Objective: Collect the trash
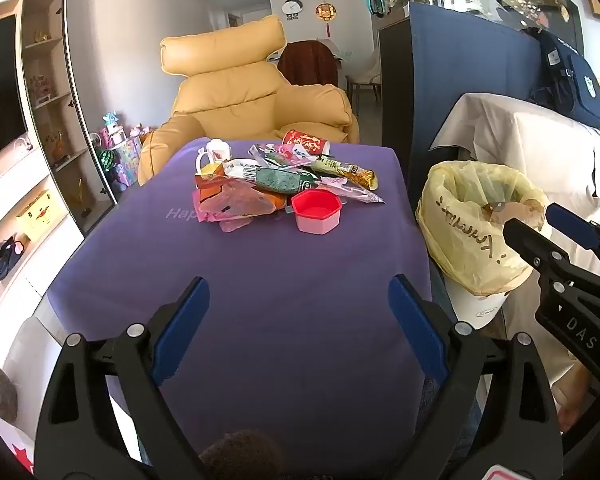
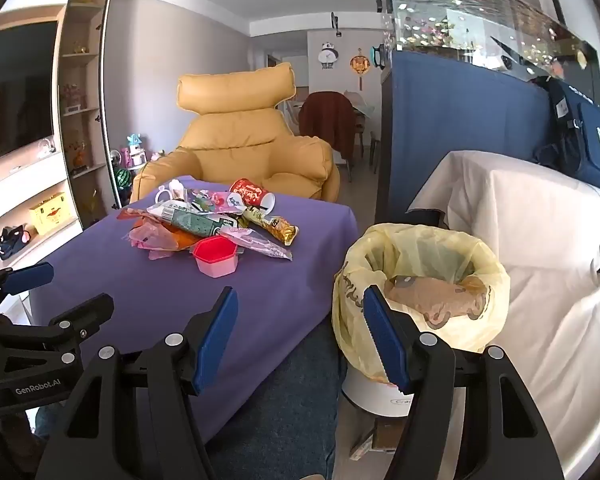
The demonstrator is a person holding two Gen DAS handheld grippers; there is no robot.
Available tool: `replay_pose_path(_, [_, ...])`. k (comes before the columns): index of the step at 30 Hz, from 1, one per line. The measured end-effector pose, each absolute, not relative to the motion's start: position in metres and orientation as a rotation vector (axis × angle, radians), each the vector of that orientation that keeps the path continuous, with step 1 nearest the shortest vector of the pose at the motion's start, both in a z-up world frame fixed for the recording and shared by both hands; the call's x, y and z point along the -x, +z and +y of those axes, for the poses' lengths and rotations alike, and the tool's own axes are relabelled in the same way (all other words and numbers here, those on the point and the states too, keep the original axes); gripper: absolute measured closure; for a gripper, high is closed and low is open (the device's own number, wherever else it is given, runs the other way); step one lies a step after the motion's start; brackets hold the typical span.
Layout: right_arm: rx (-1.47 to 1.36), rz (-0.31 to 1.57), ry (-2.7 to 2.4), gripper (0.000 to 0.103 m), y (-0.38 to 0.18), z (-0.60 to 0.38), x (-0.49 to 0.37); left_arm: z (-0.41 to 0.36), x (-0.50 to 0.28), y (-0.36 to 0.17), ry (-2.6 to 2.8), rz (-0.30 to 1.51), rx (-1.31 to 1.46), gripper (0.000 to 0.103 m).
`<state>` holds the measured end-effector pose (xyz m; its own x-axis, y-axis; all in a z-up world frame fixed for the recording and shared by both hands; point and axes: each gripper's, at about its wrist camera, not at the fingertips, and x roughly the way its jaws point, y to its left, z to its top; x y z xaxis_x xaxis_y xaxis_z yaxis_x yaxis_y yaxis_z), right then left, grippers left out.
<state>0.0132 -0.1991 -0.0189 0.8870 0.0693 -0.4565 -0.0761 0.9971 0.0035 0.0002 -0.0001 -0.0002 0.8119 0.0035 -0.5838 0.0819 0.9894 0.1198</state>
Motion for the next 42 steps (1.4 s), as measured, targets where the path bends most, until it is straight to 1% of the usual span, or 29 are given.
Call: replay_pose_path(42, [0.006,0.47,0.067,0.041,-0.0165,-0.2036,-0.0112,-0.0002,-0.0002,-0.0003,-0.043,0.622,-0.142,0.017])
